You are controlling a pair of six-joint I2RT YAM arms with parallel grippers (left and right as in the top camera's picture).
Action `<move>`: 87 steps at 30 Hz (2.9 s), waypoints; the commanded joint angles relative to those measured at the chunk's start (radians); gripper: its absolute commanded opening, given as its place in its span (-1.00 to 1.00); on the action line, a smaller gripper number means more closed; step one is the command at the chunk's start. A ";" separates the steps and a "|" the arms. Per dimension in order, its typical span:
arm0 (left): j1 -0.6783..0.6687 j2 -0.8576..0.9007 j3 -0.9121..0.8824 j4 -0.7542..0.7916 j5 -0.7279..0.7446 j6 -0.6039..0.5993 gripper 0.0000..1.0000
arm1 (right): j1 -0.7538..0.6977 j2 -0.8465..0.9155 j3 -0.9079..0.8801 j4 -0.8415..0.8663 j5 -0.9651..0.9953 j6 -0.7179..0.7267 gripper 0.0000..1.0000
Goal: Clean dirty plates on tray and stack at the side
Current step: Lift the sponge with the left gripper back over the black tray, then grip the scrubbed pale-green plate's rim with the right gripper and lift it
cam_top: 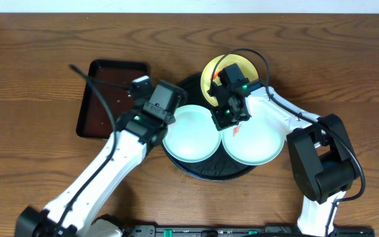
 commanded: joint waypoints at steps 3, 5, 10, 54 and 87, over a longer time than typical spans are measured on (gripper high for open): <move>0.008 -0.034 0.002 -0.133 -0.047 0.011 -0.85 | 0.023 0.008 0.007 -0.033 -0.011 -0.005 -0.98; 0.009 -0.035 0.002 -0.180 -0.063 0.063 -0.85 | 0.032 0.005 0.008 -0.035 -0.011 0.021 -0.98; 0.051 -0.034 0.002 -0.195 -0.082 0.067 -0.85 | 0.034 -0.018 0.013 -0.040 -0.010 0.049 -0.98; 0.428 0.024 -0.009 -0.109 0.266 0.265 -0.85 | 0.443 -0.374 0.014 -0.002 1.287 0.091 -0.98; 0.428 0.024 -0.010 -0.120 0.267 0.261 -0.85 | 0.524 -0.374 0.014 0.002 1.406 0.112 -0.98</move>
